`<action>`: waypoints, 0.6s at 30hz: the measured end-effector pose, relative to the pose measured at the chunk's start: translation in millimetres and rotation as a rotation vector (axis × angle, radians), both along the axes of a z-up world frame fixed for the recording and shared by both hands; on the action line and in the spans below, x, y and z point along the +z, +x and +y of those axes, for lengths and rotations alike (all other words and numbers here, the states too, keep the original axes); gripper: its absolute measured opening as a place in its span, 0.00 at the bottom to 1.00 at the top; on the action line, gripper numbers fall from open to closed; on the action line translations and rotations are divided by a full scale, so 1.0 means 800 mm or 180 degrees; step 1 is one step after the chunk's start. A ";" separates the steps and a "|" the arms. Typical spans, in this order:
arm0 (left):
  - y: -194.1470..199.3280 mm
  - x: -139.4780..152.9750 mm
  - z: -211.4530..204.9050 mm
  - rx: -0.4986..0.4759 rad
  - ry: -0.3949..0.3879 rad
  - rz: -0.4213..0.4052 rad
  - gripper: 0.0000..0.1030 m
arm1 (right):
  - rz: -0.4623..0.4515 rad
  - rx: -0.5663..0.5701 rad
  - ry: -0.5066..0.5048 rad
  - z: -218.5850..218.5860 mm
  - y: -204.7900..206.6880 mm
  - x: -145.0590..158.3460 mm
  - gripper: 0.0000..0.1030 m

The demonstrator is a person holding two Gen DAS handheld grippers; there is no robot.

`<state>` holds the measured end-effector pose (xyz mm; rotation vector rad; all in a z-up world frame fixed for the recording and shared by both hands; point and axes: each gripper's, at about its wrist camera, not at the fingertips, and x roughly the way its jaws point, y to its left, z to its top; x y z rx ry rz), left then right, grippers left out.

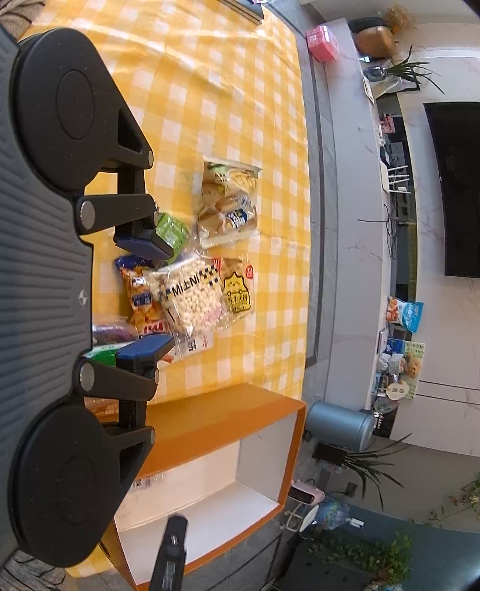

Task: Organize snacks
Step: 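Withdraw both tools from the box back over the snack pile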

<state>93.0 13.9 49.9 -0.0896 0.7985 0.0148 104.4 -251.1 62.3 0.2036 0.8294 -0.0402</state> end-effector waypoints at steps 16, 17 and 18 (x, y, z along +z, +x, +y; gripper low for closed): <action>-0.054 0.016 0.062 0.0143 0.0041 0.0256 0.54 | -0.0523 0.0984 -0.0068 0.109 -0.098 0.100 0.51; -0.058 0.016 0.069 0.0169 0.0023 0.0243 0.55 | -0.0507 0.1087 -0.0073 0.119 -0.101 0.101 0.51; -0.061 0.017 0.078 0.0207 0.0002 0.0237 0.56 | -0.0471 0.1182 -0.0077 0.130 -0.102 0.101 0.51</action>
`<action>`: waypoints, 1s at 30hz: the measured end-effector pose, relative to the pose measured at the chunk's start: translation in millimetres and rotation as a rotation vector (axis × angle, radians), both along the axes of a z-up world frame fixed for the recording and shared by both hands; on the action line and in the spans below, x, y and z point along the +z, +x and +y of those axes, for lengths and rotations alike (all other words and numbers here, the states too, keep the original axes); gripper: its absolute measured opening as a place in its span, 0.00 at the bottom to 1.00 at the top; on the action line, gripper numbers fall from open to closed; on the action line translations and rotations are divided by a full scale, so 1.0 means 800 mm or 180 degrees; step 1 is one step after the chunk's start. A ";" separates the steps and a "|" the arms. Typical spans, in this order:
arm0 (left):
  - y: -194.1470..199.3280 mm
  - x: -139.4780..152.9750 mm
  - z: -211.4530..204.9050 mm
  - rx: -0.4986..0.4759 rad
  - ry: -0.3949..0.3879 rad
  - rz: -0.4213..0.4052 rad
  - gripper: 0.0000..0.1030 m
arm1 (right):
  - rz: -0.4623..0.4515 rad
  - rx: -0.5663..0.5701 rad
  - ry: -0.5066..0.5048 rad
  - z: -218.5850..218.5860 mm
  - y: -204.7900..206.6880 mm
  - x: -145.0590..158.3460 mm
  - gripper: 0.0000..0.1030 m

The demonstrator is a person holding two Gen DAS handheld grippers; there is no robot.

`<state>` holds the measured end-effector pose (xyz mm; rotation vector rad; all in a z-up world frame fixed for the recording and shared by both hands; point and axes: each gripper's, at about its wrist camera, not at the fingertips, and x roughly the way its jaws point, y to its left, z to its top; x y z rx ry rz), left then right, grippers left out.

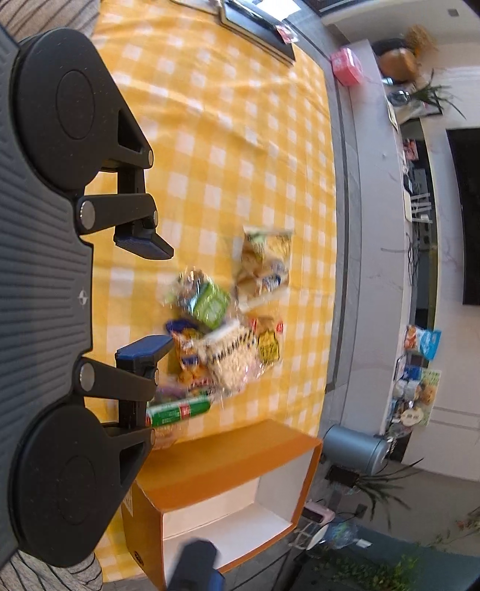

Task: Organize snacks
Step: 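Withdraw both tools from the box back over the snack pile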

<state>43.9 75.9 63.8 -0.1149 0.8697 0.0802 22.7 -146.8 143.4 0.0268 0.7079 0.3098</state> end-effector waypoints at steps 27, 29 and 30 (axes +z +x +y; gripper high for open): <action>0.033 -0.112 0.146 0.0387 -0.0213 0.1012 0.58 | 0.2058 0.0162 -0.0290 0.197 0.188 -0.178 0.57; 0.034 -0.118 0.153 0.0394 -0.0272 0.1041 0.58 | 0.1958 -0.0100 -0.0186 0.195 0.201 -0.184 0.55; 0.035 -0.121 0.156 0.0386 -0.0310 0.1038 0.58 | 0.1940 -0.0214 -0.0178 0.195 0.205 -0.188 0.54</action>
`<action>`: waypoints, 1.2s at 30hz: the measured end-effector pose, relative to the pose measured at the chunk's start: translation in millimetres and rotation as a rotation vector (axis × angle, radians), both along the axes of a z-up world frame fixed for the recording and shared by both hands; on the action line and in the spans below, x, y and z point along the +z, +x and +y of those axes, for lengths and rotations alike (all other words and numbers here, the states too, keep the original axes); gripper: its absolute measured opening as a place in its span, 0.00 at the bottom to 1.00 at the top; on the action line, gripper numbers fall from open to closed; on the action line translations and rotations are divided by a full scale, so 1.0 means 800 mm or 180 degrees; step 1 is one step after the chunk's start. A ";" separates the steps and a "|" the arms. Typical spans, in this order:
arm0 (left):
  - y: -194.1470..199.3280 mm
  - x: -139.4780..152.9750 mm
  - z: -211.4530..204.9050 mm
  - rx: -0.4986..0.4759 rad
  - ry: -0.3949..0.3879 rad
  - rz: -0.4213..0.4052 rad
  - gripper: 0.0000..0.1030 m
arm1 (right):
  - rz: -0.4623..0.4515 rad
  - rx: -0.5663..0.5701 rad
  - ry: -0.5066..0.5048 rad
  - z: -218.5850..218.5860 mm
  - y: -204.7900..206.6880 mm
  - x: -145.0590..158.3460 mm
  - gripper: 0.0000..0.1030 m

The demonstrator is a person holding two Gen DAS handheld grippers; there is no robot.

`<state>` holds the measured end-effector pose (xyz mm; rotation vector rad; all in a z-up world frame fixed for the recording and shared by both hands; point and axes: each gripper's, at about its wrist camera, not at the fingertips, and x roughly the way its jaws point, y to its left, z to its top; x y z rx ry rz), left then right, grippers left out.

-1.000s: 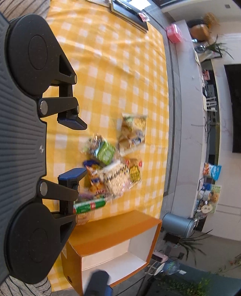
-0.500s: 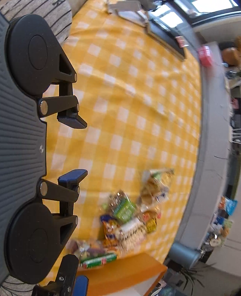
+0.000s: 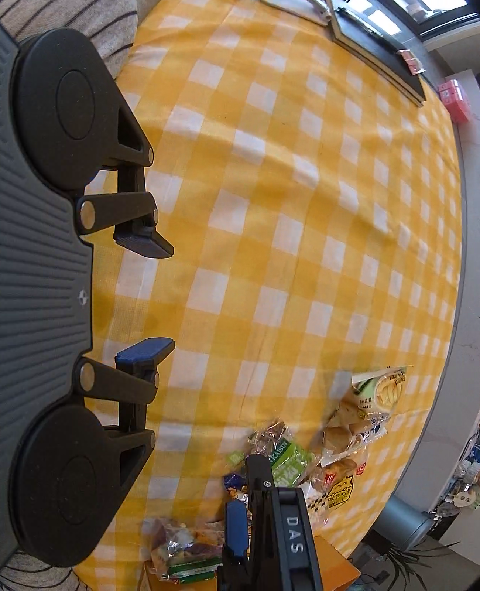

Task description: Organize snacks

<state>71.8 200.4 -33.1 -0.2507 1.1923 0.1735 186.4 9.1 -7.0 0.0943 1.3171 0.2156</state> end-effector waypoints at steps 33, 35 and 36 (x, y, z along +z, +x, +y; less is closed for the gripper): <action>-0.008 -0.021 0.020 -0.0037 -0.0353 0.0075 0.58 | 0.0577 0.0211 0.0131 -0.040 -0.048 -0.032 0.25; -0.008 -0.021 0.020 -0.0032 -0.0355 0.0077 0.58 | 0.0564 0.0095 0.0164 -0.044 -0.044 -0.029 0.34; -0.008 -0.021 0.020 -0.0035 -0.0355 0.0076 0.58 | 0.0534 0.0056 0.0135 -0.043 -0.042 -0.028 0.44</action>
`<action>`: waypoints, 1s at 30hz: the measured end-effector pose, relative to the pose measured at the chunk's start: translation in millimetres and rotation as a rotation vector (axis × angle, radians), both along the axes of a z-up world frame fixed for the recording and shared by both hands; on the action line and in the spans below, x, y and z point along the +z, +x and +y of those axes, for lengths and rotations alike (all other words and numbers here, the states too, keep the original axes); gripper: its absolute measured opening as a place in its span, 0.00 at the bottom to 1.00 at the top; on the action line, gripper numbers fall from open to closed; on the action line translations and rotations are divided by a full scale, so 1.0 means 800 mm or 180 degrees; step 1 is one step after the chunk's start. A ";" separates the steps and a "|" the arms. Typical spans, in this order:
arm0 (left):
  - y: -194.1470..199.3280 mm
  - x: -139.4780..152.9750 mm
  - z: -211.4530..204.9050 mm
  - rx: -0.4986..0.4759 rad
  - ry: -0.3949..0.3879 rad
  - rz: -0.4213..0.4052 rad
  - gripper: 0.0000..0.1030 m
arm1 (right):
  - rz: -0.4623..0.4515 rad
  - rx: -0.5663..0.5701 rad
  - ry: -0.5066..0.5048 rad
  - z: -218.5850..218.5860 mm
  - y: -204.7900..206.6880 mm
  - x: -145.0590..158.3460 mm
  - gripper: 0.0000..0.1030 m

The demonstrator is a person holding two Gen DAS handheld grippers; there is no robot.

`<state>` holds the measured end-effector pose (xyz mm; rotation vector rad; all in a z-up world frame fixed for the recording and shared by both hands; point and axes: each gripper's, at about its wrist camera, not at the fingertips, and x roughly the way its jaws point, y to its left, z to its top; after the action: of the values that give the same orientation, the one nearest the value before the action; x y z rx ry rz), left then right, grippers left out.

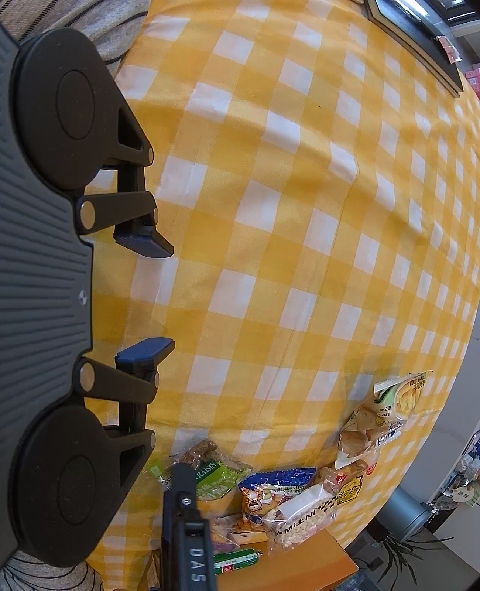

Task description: Organize snacks

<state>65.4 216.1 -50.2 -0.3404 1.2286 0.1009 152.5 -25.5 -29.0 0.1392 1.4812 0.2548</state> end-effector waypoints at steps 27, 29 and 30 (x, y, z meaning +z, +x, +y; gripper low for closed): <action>0.020 0.063 -0.059 -0.0593 0.0283 -0.0073 0.58 | -0.0040 0.0374 -0.0392 0.003 -0.013 -0.006 0.03; 0.023 0.065 -0.062 -0.0584 0.0318 -0.0067 0.58 | -0.0023 0.0259 -0.0318 -0.008 -0.011 -0.004 0.09; 0.025 0.064 -0.062 -0.0578 0.0326 -0.0054 0.58 | -0.0014 0.0184 -0.0292 -0.012 -0.009 -0.003 0.13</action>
<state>85.3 166.3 1.4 -0.1396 1.2273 0.0044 144.9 -34.8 -31.4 0.0219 1.4912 0.2332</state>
